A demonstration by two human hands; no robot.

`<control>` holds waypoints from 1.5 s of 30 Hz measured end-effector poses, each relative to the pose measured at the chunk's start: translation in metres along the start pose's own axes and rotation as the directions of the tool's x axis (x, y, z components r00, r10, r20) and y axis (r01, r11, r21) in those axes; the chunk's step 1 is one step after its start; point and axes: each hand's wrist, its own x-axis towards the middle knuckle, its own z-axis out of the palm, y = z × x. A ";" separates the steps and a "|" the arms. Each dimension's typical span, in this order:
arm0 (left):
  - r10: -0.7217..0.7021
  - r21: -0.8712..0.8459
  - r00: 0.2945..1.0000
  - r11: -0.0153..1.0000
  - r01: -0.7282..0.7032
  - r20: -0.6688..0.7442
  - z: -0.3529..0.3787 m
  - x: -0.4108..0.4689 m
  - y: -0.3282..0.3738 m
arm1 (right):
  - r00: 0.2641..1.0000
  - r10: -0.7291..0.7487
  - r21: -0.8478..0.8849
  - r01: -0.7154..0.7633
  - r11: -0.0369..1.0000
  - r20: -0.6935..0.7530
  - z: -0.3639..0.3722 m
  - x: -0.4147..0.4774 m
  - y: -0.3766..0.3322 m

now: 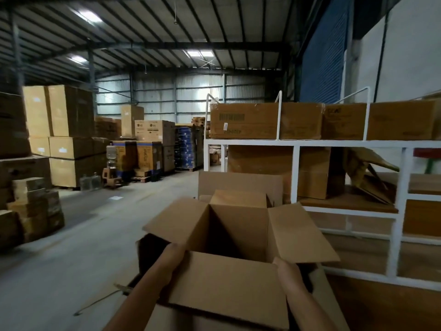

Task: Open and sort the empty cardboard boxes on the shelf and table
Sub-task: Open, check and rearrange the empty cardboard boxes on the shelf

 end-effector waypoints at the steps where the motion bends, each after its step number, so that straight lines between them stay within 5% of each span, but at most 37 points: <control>1: 0.024 -0.003 1.000 1.000 -0.024 -0.003 -0.003 0.005 0.003 | 1.000 -0.011 0.019 0.011 1.000 0.011 0.002 0.000 0.001; 6: 0.067 0.037 0.997 0.997 -0.065 -0.047 -0.023 0.027 0.009 | 0.995 -0.074 0.113 0.067 0.991 0.063 0.029 -0.003 0.013; 9: 0.079 0.246 0.996 0.965 -0.089 0.049 -0.039 0.036 -0.002 | 0.994 -0.075 0.105 0.067 0.992 0.080 0.040 -0.008 0.016; 16: 0.039 0.576 0.962 0.794 -0.194 0.270 -0.075 0.028 0.022 | 0.999 -0.029 -0.327 0.040 0.944 0.038 0.025 -0.043 -0.013; 20: 0.213 0.742 0.959 0.610 -0.279 0.185 -0.085 0.030 0.051 | 0.933 -0.342 -0.642 0.197 0.741 -0.108 0.026 -0.073 -0.040; 24: 0.610 0.714 0.764 0.437 -0.547 0.212 -0.070 0.035 0.071 | 0.766 -0.642 -0.777 0.407 0.480 0.004 0.041 -0.095 -0.060; 27: 0.598 0.582 0.658 0.358 -0.730 0.458 -0.039 0.038 0.060 | 0.794 -0.552 -0.728 0.534 0.429 0.257 0.065 -0.084 -0.059; 29: 0.438 0.576 0.671 0.347 -0.740 0.599 -0.014 0.042 0.032 | 0.871 -0.373 -0.766 0.469 0.440 0.319 0.080 -0.063 -0.038; 32: 0.452 0.721 0.678 0.102 -0.685 0.580 0.002 0.046 -0.005 | 0.864 -0.398 -0.930 0.363 0.064 0.310 0.094 -0.040 0.004; 33: 0.484 0.735 0.664 0.061 -0.676 0.570 0.002 0.048 -0.009 | 0.843 -0.444 -0.938 0.345 0.015 0.303 0.096 -0.037 0.012; 41: 0.443 0.733 0.687 0.091 -0.674 0.576 -0.001 0.044 -0.011 | 0.809 -0.499 -0.931 0.366 0.014 0.311 0.091 -0.041 0.024; 45: 0.456 0.683 0.685 0.203 -0.702 0.568 -0.006 0.032 -0.007 | 0.836 -0.457 -0.887 0.423 0.187 0.302 0.072 -0.065 0.025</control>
